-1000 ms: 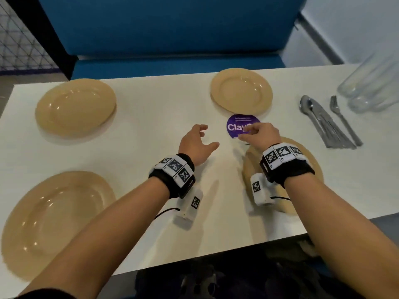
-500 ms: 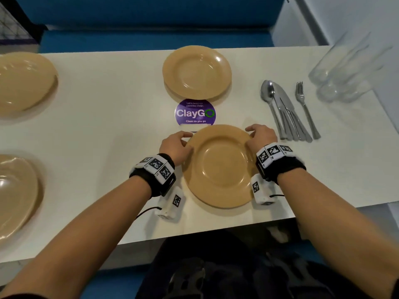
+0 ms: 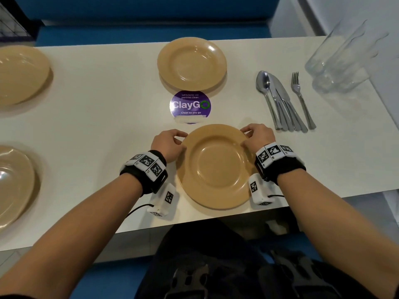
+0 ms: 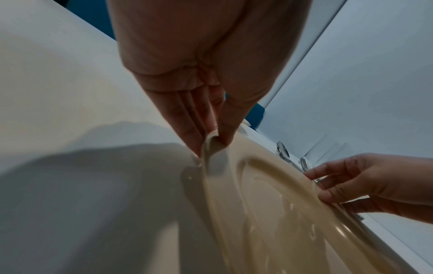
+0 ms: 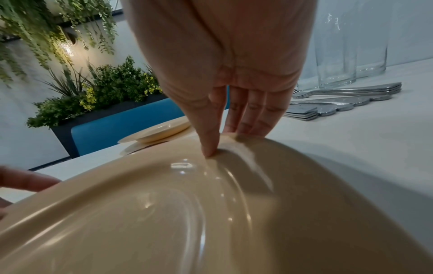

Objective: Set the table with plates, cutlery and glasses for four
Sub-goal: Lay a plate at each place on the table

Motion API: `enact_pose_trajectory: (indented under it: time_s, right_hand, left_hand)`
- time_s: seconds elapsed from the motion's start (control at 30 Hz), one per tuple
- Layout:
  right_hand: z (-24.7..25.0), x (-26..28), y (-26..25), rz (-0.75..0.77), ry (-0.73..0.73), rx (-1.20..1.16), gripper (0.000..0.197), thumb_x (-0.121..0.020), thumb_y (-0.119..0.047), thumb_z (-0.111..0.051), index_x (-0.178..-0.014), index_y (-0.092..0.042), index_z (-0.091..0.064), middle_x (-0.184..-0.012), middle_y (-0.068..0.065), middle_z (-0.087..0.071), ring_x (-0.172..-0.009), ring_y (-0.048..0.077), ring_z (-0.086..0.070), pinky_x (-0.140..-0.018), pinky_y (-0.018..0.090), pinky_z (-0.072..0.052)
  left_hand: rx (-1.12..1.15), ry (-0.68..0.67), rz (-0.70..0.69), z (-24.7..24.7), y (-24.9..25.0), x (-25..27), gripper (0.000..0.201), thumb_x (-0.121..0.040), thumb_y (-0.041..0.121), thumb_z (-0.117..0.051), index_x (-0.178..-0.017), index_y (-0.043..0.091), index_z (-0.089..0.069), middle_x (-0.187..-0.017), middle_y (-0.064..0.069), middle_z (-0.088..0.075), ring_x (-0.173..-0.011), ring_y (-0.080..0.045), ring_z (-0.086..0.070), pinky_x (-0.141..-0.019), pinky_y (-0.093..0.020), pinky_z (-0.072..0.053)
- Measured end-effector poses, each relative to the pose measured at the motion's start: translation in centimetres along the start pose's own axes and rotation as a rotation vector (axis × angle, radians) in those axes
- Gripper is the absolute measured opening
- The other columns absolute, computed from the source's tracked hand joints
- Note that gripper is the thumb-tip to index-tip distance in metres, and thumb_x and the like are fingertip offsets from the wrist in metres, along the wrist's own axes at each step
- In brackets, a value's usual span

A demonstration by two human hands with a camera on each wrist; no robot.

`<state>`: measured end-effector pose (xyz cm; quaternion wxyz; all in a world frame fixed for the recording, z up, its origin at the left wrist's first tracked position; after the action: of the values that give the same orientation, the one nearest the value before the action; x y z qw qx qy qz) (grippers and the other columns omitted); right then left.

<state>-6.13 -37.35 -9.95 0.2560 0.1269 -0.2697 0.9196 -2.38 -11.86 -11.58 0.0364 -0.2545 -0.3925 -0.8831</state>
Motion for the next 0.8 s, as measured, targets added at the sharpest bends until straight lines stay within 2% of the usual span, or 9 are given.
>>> enact_pose_trajectory:
  time_s: [0.17, 0.3, 0.43, 0.53, 0.6, 0.67, 0.73, 0.8]
  right_hand:
    - [0.2, -0.3, 0.2, -0.033, -0.033, -0.022, 0.035, -0.075, -0.009, -0.069, -0.108, -0.022, -0.067, -0.103, 0.002, -0.070, -0.095, 0.018, -0.063, -0.076, 0.022, -0.046]
    - [1.7, -1.8, -1.1, -0.022, -0.024, -0.112, 0.036, -0.078, -0.016, -0.070, -0.113, -0.019, -0.066, -0.109, 0.002, -0.067, -0.104, 0.017, -0.061, -0.083, 0.021, -0.042]
    - [2.9, -5.2, -3.6, -0.020, -0.044, -0.192, 0.037, -0.082, -0.023, -0.069, -0.117, -0.017, -0.063, -0.114, 0.003, -0.067, -0.107, 0.019, -0.061, -0.088, 0.023, -0.042]
    - [3.3, -8.5, -5.8, -0.037, -0.058, -0.264, 0.045, -0.085, -0.027, -0.065, -0.129, -0.017, -0.054, -0.122, 0.002, -0.063, -0.113, 0.020, -0.058, -0.088, 0.023, -0.040]
    - [3.2, -10.8, -7.2, -0.052, -0.051, -0.321, 0.051, -0.087, -0.027, -0.063, -0.134, -0.017, -0.048, -0.123, 0.002, -0.062, -0.114, 0.021, -0.058, -0.096, 0.026, -0.042]
    - [2.9, -13.0, -8.4, -0.064, -0.032, -0.370, 0.057, -0.085, -0.028, -0.064, -0.137, -0.016, -0.044, -0.123, 0.006, -0.063, -0.114, 0.023, -0.059, -0.102, 0.035, -0.044]
    - [2.4, -14.6, -9.1, -0.093, -0.007, -0.389, 0.063, -0.082, -0.029, -0.065, -0.139, -0.016, -0.041, -0.126, 0.009, -0.061, -0.113, 0.025, -0.060, -0.101, 0.040, -0.046]
    - [1.8, -15.9, -9.4, -0.132, -0.003, -0.411, 0.069, -0.080, -0.026, -0.065, -0.142, -0.017, -0.036, -0.128, 0.007, -0.058, -0.112, 0.024, -0.061, -0.099, 0.039, -0.048]
  left_hand:
    - [-0.006, 0.009, -0.005, 0.2, 0.3, -0.6, 0.035, -0.083, 0.014, -0.063, -0.117, 0.022, -0.063, -0.089, 0.003, -0.066, -0.084, -0.017, -0.062, -0.087, -0.032, -0.052]
    - [0.072, 0.066, 0.013, 1.7, 1.4, -2.7, 0.039, -0.083, 0.022, -0.064, -0.122, 0.021, -0.058, -0.104, -0.001, -0.068, -0.097, -0.024, -0.066, -0.093, -0.040, -0.052]
    - [0.104, 0.161, 0.006, 4.5, 3.5, -6.2, 0.050, -0.086, 0.026, -0.063, -0.133, 0.019, -0.047, -0.120, -0.004, -0.062, -0.103, -0.025, -0.064, -0.092, -0.037, -0.052]
    - [0.106, 0.232, 0.035, 6.5, 4.9, -9.7, 0.062, -0.086, 0.032, -0.064, -0.140, 0.018, -0.037, -0.130, -0.005, -0.055, -0.108, -0.025, -0.062, -0.096, -0.038, -0.049]
    - [0.120, 0.271, 0.069, 7.6, 5.3, -12.2, 0.067, -0.086, 0.030, -0.063, -0.143, 0.016, -0.032, -0.133, -0.009, -0.053, -0.110, -0.028, -0.061, -0.098, -0.040, -0.047]
    - [0.146, 0.280, 0.113, 8.4, 5.3, -14.5, 0.069, -0.087, 0.027, -0.062, -0.146, 0.016, -0.028, -0.136, -0.012, -0.050, -0.112, -0.030, -0.060, -0.098, -0.042, -0.048]
    - [0.174, 0.271, 0.148, 8.7, 5.1, -16.3, 0.071, -0.087, 0.024, -0.061, -0.148, 0.016, -0.024, -0.136, -0.013, -0.050, -0.113, -0.031, -0.060, -0.098, -0.042, -0.049]
    - [0.183, 0.260, 0.177, 9.0, 4.9, -17.8, 0.074, -0.085, 0.019, -0.061, -0.148, 0.014, -0.023, -0.130, -0.012, -0.055, -0.114, -0.028, -0.059, -0.100, -0.041, -0.047]
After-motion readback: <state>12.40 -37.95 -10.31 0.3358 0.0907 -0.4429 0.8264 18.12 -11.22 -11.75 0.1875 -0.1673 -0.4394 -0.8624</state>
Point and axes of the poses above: each hand's wrist, its own x-axis away from the middle knuckle, its own z-axis out of the back of the hand, y = z × x, the point moved 6 cm from there along -x, towards the middle knuckle
